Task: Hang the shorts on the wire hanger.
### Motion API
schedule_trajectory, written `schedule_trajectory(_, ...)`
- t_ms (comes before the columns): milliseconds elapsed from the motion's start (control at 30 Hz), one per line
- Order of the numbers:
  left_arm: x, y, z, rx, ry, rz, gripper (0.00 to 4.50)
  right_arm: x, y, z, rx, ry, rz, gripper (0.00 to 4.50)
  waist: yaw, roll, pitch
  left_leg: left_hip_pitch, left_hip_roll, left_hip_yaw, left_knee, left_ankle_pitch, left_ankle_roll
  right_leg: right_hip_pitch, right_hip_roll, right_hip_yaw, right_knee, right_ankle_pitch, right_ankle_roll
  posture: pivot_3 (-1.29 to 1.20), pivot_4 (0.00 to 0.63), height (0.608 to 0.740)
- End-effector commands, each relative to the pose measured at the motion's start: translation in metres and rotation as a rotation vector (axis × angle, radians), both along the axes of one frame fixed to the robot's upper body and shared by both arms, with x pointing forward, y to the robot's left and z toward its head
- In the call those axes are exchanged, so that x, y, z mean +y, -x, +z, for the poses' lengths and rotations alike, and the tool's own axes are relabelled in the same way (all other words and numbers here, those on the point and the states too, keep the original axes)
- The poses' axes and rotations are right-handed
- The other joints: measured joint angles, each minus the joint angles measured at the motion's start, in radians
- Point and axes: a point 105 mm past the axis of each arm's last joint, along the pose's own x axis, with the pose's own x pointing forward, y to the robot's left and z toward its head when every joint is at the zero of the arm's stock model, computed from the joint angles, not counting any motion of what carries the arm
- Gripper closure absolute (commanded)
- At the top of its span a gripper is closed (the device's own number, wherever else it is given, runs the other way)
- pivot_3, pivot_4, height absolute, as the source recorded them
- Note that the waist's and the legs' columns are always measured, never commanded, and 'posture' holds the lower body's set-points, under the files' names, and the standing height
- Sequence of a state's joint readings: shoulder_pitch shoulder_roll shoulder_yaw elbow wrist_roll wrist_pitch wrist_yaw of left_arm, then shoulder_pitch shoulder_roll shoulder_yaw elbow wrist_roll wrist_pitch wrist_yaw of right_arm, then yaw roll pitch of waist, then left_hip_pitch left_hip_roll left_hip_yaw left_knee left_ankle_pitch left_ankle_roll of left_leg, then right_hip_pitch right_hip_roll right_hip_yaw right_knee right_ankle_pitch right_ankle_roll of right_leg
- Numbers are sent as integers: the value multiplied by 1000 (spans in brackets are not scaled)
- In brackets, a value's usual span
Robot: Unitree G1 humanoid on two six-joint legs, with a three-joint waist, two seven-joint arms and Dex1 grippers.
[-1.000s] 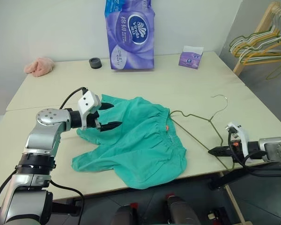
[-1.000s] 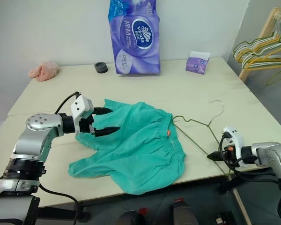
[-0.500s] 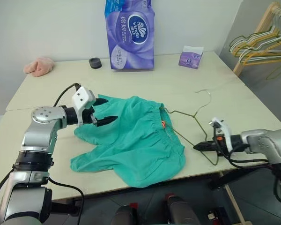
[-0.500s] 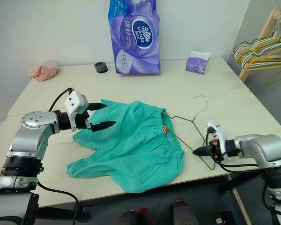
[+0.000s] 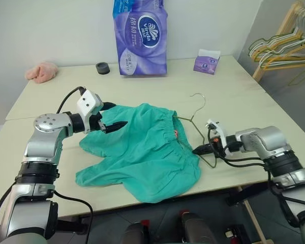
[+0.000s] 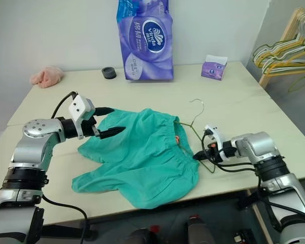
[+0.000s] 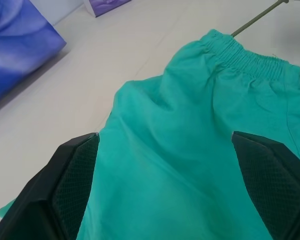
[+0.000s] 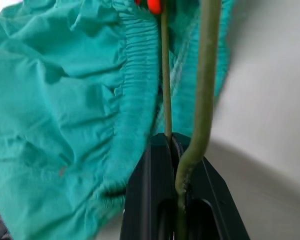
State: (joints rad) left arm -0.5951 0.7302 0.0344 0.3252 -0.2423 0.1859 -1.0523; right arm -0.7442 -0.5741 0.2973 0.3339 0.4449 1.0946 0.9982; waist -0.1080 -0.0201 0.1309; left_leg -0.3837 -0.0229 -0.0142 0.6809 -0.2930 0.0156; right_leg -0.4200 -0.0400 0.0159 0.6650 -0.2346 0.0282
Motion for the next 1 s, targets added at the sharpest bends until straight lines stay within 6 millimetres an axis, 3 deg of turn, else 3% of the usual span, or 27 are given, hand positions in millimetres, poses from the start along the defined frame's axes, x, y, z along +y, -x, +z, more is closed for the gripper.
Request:
schedule_trajectory(33,0,-3,21,-78,31,8,41,9,-13,8,-70,-6,-30,4500,0,-1,-1,0,0,0,0,0,0,0,0,0,0,0,0,-124,82,740)
schedule_trajectory(300,3,-2,27,-42,83,16,41,21,-21,47,-228,-87,-31,4500,-1,-1,-1,-1,0,0,0,1,-1,-1,0,0,0,1,0,-134,74,740)
schedule_trajectory(467,2,-11,51,-90,146,30,41,40,-10,63,-331,-91,44,4500,-2,-1,-2,-2,0,-1,0,1,-2,-2,0,-1,1,1,0,-143,65,740)
schedule_trajectory(667,-8,-5,79,-89,108,-108,41,60,1,72,-549,13,200,4500,-7,-1,-4,-2,0,0,0,2,-3,-2,0,0,1,1,0,-151,53,740)
schedule_trajectory(833,-11,4,76,-56,-95,-239,41,64,9,72,-657,77,306,4500,-14,-1,-5,-2,-1,0,0,2,-4,-2,0,0,0,1,0,-150,46,740)
schedule_trajectory(1000,-13,9,59,3,-249,-337,41,67,12,74,-775,137,393,4500,-19,-2,-6,-2,-1,0,0,3,-5,-2,1,-1,0,1,0,-154,41,740)
